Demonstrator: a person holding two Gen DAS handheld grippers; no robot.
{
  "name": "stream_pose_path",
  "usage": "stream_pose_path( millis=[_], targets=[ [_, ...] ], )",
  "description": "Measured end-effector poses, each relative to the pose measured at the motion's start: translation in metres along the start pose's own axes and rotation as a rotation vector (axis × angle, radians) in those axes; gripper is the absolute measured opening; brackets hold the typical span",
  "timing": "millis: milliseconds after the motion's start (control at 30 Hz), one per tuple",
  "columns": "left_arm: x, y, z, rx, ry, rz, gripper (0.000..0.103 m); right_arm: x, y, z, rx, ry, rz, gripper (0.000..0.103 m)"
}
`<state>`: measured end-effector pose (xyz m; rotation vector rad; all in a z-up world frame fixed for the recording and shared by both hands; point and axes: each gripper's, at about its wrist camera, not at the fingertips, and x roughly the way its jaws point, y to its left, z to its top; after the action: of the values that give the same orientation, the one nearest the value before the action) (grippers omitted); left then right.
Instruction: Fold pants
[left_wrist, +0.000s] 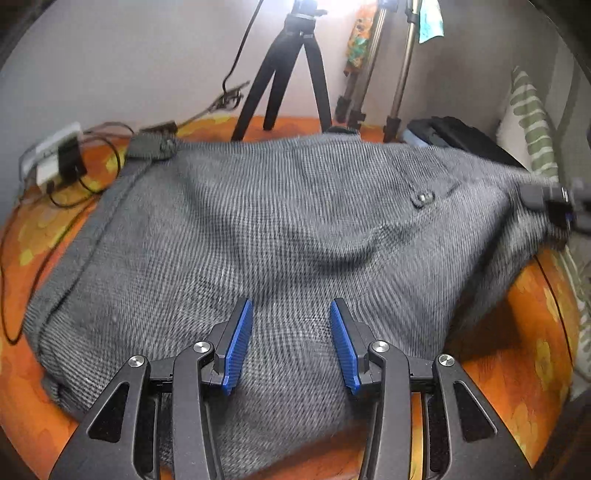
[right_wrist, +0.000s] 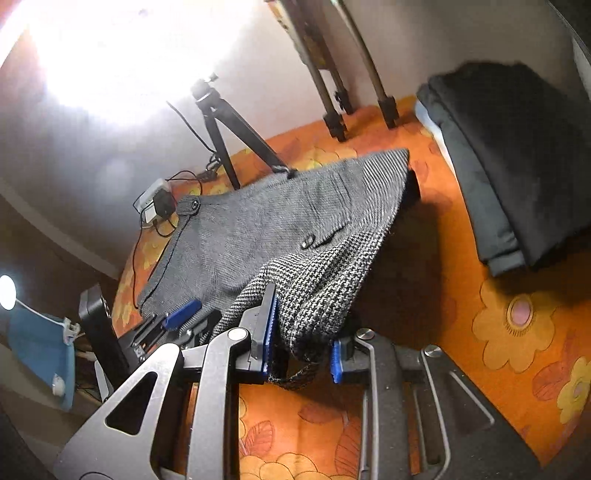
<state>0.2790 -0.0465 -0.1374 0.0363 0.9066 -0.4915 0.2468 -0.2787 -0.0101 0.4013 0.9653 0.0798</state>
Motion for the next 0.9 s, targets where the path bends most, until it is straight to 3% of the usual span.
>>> stream_pose_path(
  millis=[233, 467, 700, 900],
  targets=[
    [-0.018, 0.019, -0.003, -0.05, -0.035, -0.035, 0.042, -0.001, 0.066, 0.021, -0.187, -0.024, -0.099, 0.023],
    [-0.066, 0.092, -0.005, -0.187, -0.129, 0.053, 0.042, 0.011, 0.14, 0.017, -0.385, -0.029, -0.126, 0.022],
    [-0.115, 0.165, -0.018, -0.336, -0.204, 0.141, 0.042, 0.059, 0.217, -0.003, -0.55, 0.018, -0.117, 0.02],
    [-0.137, 0.205, -0.032, -0.409, -0.239, 0.195, 0.042, 0.116, 0.271, -0.035, -0.663, 0.09, -0.103, 0.017]
  ],
)
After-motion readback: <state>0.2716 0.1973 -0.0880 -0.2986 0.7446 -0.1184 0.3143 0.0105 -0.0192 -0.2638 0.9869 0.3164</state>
